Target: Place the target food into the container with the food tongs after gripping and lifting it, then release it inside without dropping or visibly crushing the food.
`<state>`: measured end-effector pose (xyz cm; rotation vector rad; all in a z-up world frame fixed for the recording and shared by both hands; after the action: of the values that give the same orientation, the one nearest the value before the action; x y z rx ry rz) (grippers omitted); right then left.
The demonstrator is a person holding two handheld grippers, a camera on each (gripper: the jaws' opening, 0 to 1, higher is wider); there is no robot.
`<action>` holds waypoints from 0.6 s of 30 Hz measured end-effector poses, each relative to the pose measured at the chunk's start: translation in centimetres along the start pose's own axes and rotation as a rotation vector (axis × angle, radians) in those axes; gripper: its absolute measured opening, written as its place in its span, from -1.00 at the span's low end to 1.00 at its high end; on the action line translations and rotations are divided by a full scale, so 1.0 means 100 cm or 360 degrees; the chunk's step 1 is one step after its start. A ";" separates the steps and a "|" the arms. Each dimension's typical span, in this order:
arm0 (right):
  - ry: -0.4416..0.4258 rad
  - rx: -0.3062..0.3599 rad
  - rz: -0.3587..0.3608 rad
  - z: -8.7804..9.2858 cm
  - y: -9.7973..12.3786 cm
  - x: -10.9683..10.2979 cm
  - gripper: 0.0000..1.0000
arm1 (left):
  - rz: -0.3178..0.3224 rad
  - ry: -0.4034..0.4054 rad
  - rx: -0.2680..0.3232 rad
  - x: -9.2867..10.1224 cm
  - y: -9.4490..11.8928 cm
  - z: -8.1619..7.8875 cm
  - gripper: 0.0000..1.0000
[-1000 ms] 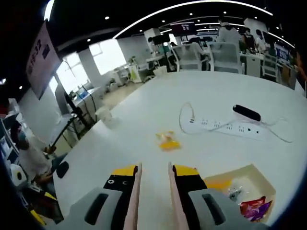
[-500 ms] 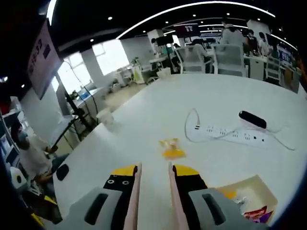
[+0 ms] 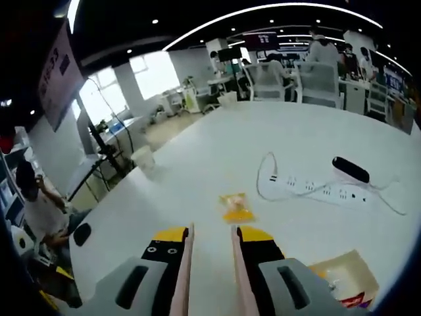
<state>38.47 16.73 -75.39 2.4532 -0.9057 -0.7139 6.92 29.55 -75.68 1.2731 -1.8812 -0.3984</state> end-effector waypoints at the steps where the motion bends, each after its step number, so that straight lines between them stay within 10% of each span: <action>1: 0.0001 0.0000 0.0000 0.000 0.000 0.000 -0.42 | 0.0000 0.0000 -0.0001 0.000 0.000 0.000 0.42; 18: 0.0070 -0.0031 -0.0005 -0.007 -0.021 0.000 -0.41 | -0.0009 0.0027 -0.0015 -0.007 -0.001 0.000 0.42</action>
<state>39.83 18.34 -75.98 2.4443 -0.8746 -0.6642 7.08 30.08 -76.10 1.2717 -1.8598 -0.3976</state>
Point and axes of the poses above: the point that each gripper's makers call its tool centre point, and the gripper's own axes: y roughly backward along the fingers, x roughly to its right, z roughly out of its underside, the point moved 1 cm from there along y, roughly backward along the fingers, and after that the axes turned 6 degrees about -z, right-handed, at the moved point
